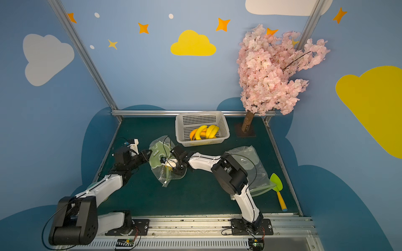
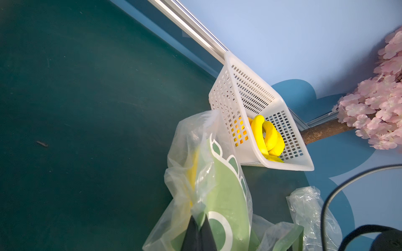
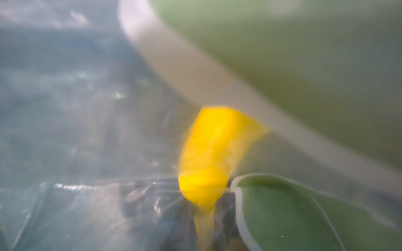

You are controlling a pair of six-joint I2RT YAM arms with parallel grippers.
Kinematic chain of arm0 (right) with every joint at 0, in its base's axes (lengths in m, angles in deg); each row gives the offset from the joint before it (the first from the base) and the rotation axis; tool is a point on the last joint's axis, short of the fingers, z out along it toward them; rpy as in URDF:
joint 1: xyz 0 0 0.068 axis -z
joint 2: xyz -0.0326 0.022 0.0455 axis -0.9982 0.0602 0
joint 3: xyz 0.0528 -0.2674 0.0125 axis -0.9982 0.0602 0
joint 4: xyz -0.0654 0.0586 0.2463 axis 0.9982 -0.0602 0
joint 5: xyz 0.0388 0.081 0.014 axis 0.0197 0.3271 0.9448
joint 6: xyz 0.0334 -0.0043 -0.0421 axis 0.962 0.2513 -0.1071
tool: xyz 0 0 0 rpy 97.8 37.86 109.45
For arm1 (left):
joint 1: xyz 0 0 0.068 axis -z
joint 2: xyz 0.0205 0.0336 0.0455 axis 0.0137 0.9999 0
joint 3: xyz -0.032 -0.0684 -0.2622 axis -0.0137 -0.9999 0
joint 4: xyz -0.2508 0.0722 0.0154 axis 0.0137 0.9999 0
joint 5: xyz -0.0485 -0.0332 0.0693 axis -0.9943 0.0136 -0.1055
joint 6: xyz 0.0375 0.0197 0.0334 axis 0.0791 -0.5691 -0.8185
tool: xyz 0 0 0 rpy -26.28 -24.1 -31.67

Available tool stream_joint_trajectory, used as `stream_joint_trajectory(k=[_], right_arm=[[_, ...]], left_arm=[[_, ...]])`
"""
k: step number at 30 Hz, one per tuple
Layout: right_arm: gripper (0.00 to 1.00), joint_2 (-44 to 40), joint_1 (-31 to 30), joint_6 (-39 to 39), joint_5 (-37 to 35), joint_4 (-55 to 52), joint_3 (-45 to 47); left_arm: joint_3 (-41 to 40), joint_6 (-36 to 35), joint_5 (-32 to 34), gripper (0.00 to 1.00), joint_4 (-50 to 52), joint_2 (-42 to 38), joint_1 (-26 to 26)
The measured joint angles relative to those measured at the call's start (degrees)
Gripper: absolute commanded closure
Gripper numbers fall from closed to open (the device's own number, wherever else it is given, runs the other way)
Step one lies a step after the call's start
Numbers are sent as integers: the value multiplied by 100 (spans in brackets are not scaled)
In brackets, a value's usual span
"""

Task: Open the zip-top bag and take out the banana
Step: Pick up the banana from the zipper food storage bag.

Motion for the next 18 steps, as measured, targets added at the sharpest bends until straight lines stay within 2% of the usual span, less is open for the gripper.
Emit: stream_joint_trajectory(k=[8,18], right_arm=[[100,-509,-39,498,109,-308,426],[100,-1414,-61,1099,31,-450,1073]], left_arm=[[28,-175,890,97,293,-396,168],[555,-238,1670,97,901,-4,168]])
